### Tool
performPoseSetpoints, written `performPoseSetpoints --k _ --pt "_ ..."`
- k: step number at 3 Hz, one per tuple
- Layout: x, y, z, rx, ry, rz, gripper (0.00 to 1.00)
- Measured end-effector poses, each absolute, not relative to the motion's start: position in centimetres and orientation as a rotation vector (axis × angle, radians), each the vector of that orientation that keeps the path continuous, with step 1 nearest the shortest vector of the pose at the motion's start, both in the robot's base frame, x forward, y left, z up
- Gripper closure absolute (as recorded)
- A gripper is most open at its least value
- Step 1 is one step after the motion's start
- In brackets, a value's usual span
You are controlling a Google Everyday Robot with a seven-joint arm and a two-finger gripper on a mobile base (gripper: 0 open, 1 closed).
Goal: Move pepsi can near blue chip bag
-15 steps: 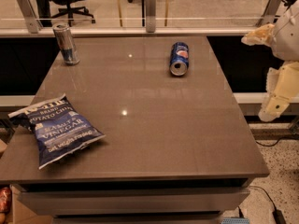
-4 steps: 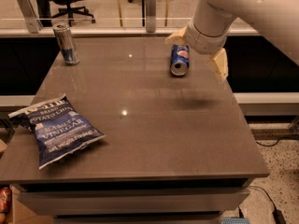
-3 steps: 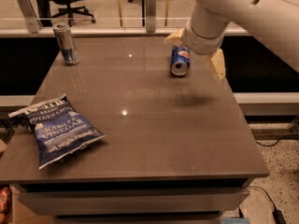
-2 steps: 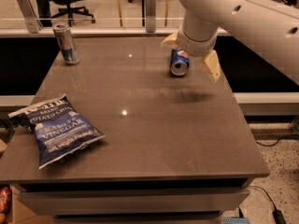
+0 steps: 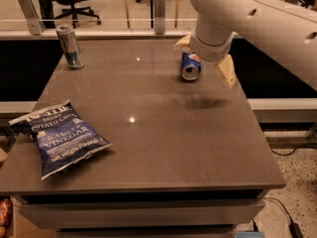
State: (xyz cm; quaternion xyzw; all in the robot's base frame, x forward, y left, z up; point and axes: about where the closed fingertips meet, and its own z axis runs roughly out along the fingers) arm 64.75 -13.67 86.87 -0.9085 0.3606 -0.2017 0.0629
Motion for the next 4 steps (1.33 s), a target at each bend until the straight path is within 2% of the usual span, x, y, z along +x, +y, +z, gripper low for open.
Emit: performPoseSetpoints --k 4 --pt "67.1 -15.0 85.6 -2.759 0.912 -0.637 0.00"
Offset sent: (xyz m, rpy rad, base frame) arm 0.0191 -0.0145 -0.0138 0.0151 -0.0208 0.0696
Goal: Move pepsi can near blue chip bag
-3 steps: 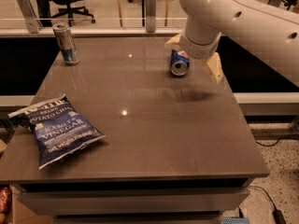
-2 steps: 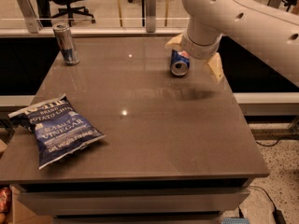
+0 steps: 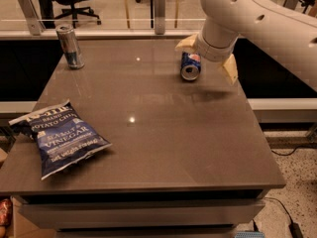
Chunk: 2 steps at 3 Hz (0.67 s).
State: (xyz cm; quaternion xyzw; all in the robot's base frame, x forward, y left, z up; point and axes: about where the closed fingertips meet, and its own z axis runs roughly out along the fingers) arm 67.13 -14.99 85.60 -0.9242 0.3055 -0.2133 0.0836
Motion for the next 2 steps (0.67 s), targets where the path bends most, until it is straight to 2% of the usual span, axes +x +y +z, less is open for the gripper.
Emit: performPoseSetpoints --k 2 --pt "68.56 -14.70 85.02 -2.796 0.792 -0.627 0.00"
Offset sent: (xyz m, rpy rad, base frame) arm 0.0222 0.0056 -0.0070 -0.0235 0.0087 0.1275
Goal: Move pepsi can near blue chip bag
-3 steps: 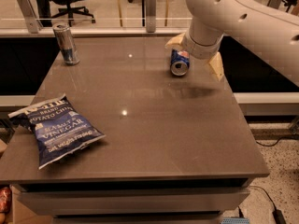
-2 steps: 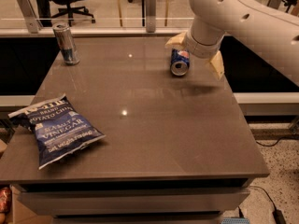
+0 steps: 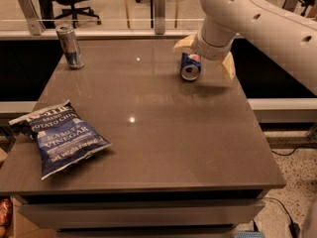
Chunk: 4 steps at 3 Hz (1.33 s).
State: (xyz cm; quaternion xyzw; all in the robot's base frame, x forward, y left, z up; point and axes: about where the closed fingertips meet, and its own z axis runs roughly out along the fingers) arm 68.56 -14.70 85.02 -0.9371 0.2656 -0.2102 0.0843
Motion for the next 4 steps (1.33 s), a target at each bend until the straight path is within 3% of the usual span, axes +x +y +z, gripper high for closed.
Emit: performPoseSetpoints --k 1,2,4 --pt "69.03 -14.23 84.66 -2.809 0.748 -0.611 0.00" --pt "69.22 -13.72 84.29 -2.812 0.711 -0.592 0.16" --pt "69.26 -13.31 83.97 -2.812 0.674 -0.564 0.62"
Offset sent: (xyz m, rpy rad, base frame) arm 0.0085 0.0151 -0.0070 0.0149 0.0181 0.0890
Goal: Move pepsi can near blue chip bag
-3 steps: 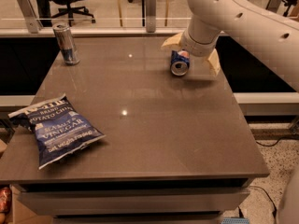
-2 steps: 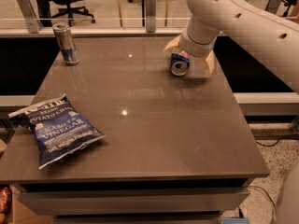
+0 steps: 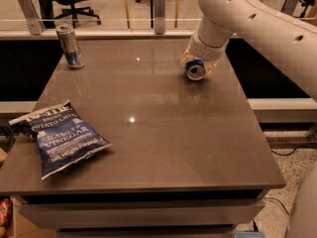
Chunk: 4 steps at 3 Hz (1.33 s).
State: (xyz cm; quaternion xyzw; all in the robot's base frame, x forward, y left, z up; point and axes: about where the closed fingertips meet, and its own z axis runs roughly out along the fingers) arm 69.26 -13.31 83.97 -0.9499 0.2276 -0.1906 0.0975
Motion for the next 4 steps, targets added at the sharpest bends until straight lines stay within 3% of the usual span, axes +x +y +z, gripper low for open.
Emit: performPoseSetpoints --k 1,2,4 --pt "69.3 -13.1 84.0 -2.815 0.651 -0.555 0.87" --pt "69.4 -12.8 84.5 -2.816 0.620 -0.557 1.00" --pt "69.0 -10.6 87.2 -2.809 0.516 -0.552 1.00"
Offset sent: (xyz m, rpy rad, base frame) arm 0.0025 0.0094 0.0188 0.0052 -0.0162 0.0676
